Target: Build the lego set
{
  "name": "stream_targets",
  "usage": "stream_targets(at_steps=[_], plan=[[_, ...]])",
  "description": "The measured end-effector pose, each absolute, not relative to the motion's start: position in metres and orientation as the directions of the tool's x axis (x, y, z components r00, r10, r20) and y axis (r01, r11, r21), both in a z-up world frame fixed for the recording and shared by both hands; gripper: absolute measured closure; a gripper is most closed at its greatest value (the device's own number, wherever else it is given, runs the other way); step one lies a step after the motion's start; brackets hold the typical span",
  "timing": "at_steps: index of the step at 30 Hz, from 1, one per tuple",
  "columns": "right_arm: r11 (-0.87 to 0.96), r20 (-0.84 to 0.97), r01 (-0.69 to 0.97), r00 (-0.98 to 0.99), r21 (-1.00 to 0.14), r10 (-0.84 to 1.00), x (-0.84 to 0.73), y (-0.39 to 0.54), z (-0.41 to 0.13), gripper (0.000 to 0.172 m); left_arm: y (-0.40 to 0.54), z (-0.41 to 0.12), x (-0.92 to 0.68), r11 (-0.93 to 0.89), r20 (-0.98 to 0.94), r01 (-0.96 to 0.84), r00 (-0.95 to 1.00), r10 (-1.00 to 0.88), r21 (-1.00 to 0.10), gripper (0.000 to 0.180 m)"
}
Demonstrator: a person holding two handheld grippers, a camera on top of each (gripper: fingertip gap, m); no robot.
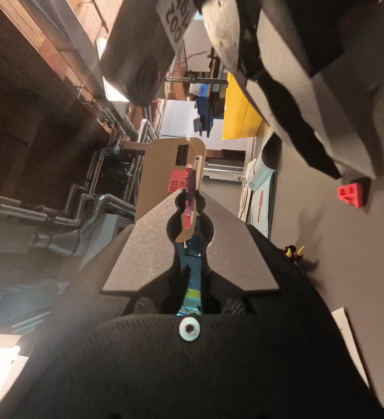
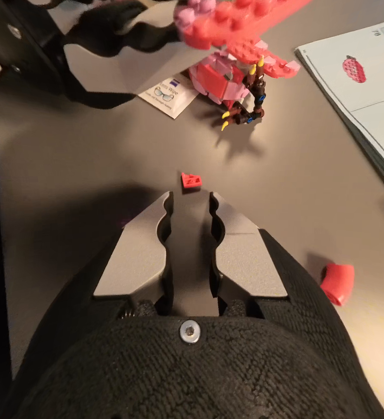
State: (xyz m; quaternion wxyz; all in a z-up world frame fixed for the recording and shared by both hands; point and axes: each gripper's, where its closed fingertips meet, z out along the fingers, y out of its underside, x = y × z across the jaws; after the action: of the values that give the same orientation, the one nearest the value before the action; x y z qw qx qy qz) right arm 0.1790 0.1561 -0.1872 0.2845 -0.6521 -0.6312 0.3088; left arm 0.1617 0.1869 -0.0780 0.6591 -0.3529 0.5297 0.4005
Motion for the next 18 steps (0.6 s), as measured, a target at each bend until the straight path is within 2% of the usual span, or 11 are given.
stream_targets(at_steps=[4, 8, 10, 12, 13, 14, 15, 16, 17, 18], plan=[[-0.032, -0.050, 0.644, -0.010, -0.764, 0.999, 0.168, 0.157, -0.188, 0.144, 0.186, -0.078, 0.161, 0.433, -0.981, -0.900, 0.119, 0.151, -0.043, 0.173], [0.059, 0.030, 0.663, -0.054, -0.746, 0.998, 0.169, 0.157, -0.188, 0.158, 0.186, -0.080, 0.162, 0.435, -0.982, -0.899, 0.113, 0.148, -0.037, 0.173], [0.186, 0.182, 0.675, -0.077, -0.714, 0.980, 0.176, 0.167, -0.182, 0.158, 0.186, -0.079, 0.162, 0.434, -0.982, -0.900, 0.114, 0.151, -0.038, 0.173], [0.362, 0.402, 0.700, -0.117, -0.615, 0.908, 0.189, 0.182, -0.171, 0.158, 0.186, -0.078, 0.161, 0.431, -0.982, -0.901, 0.116, 0.152, -0.039, 0.173], [0.482, 0.541, 0.726, -0.179, -0.492, 0.822, 0.199, 0.192, -0.169, 0.158, 0.186, -0.078, 0.160, 0.432, -0.981, -0.901, 0.116, 0.153, -0.040, 0.173], [0.606, 0.678, 0.742, -0.290, -0.286, 0.676, 0.212, 0.203, -0.168, 0.158, 0.186, -0.078, 0.161, 0.433, -0.982, -0.901, 0.116, 0.151, -0.040, 0.173], [0.695, 0.762, 0.719, -0.441, -0.016, 0.474, 0.225, 0.214, -0.168, 0.158, 0.185, -0.079, 0.161, 0.434, -0.982, -0.900, 0.113, 0.151, -0.037, 0.174], [0.728, 0.763, 0.637, -0.594, 0.253, 0.254, 0.236, 0.221, -0.168, 0.158, 0.185, -0.079, 0.162, 0.436, -0.982, -0.899, 0.108, 0.152, -0.031, 0.173], [0.722, 0.700, 0.517, -0.711, 0.461, 0.062, 0.243, 0.222, -0.168, 0.158, 0.184, -0.079, 0.163, 0.438, -0.983, -0.898, 0.103, 0.153, -0.026, 0.173], [0.704, 0.616, 0.399, -0.785, 0.588, -0.070, 0.249, 0.220, -0.171, 0.158, 0.184, -0.080, 0.164, 0.440, -0.983, -0.898, 0.100, 0.152, -0.023, 0.173]])
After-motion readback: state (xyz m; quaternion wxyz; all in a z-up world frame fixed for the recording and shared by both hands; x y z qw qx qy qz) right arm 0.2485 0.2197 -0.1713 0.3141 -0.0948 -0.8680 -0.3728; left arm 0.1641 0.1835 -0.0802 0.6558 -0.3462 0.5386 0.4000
